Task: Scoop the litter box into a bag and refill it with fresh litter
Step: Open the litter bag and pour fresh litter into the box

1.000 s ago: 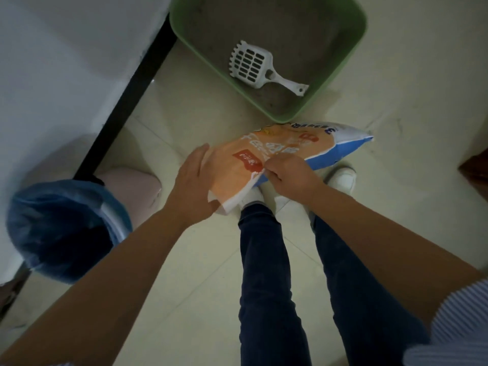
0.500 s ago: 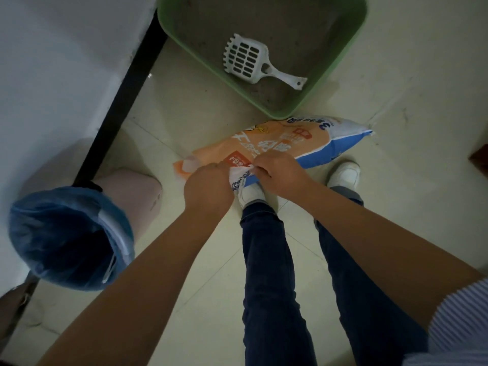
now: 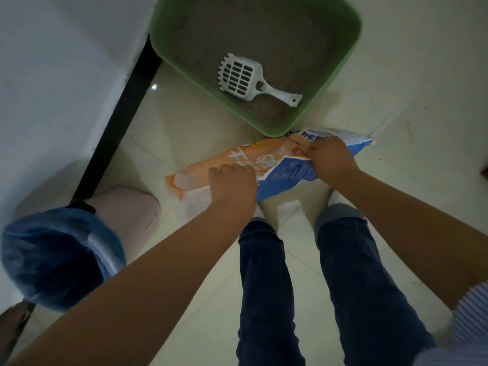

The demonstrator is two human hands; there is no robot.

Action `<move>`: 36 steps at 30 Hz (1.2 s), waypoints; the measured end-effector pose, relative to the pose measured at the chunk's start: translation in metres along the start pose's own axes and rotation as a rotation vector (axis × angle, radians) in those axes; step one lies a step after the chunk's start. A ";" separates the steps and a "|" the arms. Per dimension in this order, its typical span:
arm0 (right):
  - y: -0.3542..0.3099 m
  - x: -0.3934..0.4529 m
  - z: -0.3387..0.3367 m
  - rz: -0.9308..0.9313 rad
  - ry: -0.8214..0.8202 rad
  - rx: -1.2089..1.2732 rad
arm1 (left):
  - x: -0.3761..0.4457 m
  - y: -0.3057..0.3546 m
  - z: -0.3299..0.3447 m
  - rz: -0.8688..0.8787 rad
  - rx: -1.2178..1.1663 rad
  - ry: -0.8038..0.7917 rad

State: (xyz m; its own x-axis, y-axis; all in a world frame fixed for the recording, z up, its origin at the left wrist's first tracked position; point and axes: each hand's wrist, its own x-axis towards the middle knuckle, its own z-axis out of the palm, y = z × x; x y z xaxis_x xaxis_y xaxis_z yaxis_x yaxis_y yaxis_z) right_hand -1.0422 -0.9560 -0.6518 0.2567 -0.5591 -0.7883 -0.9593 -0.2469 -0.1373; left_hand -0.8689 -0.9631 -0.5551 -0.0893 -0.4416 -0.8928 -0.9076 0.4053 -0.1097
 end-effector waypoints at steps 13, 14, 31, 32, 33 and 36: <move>0.027 0.006 0.005 0.029 -0.034 0.021 | 0.032 0.016 0.018 0.066 -0.135 -0.004; 0.027 0.007 0.002 0.026 -0.053 -0.031 | 0.035 0.015 0.018 0.076 -0.174 -0.022; 0.025 -0.072 0.011 -0.234 -0.345 -0.198 | -0.027 0.030 -0.012 0.436 -0.195 -0.135; 0.025 -0.082 0.010 -0.219 -0.350 -0.156 | -0.035 0.034 -0.017 0.460 -0.183 -0.140; 0.025 -0.091 0.009 -0.192 -0.339 -0.114 | -0.042 0.038 -0.022 0.483 -0.170 -0.148; 0.025 -0.102 0.006 0.005 -0.271 0.000 | -0.061 0.043 -0.035 0.519 -0.135 -0.156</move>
State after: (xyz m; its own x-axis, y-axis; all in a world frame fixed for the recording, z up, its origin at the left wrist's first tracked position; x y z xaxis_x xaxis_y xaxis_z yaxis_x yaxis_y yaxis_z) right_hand -1.0928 -0.9005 -0.5787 0.2110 -0.3282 -0.9207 -0.9605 -0.2446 -0.1329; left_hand -0.9165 -0.9469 -0.4895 -0.4861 -0.0833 -0.8699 -0.8061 0.4271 0.4096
